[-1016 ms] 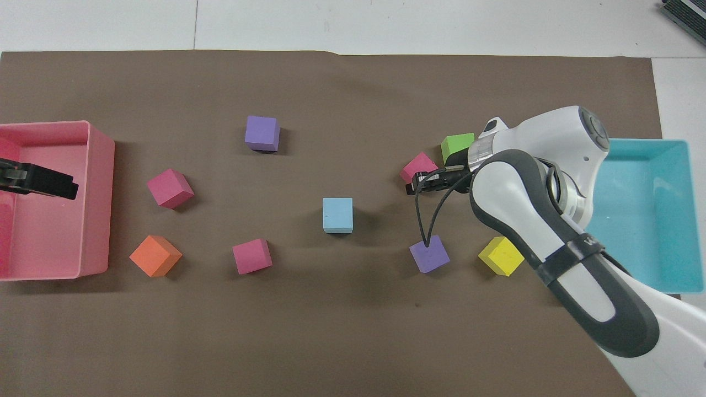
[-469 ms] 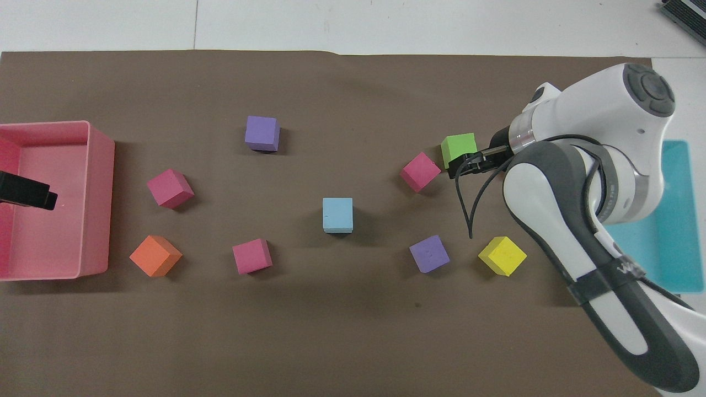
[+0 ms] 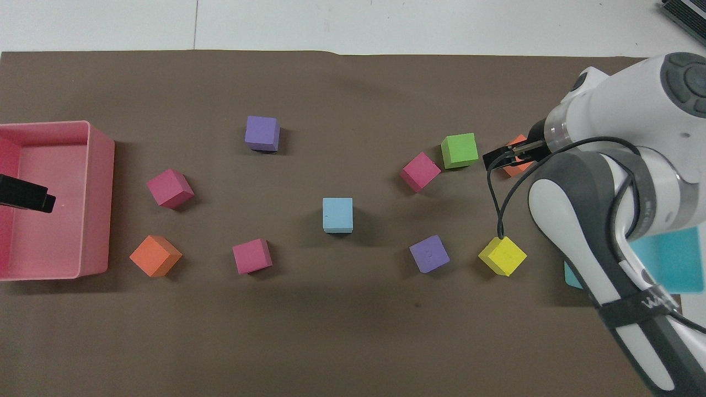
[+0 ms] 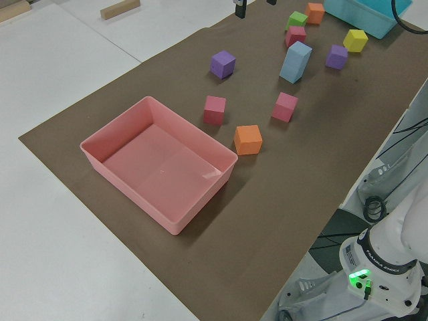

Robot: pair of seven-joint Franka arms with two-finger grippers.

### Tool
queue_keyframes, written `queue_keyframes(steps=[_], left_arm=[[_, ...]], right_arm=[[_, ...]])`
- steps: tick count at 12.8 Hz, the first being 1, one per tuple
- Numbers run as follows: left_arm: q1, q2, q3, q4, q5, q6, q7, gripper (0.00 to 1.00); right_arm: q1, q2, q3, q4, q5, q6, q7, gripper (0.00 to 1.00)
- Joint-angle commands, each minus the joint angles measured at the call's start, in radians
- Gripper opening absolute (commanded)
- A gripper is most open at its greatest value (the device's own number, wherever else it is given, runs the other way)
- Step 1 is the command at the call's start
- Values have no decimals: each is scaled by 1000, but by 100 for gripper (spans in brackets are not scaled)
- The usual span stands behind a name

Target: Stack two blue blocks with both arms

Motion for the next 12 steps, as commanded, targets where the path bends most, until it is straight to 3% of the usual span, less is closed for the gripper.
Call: queue_keyframes(steps=[1,4,9,12], left_arm=[[15,-30,0,-22,-25,-19,18,100],[13,-47,0,-48,-27,-22,20,100],[15,-55,0,-58,-28,-19,54,100],[15,-55,3,-58,-30,-19,46,100]], right_arm=[[-2,-73,-42,-4,-35,-56,21,100],[-2,-133,-92,10,-36,-125,20,100],[-3,-155,-172,160,-35,-363,20,100],[-3,-220,-191,124,-36,-390,46,100]])
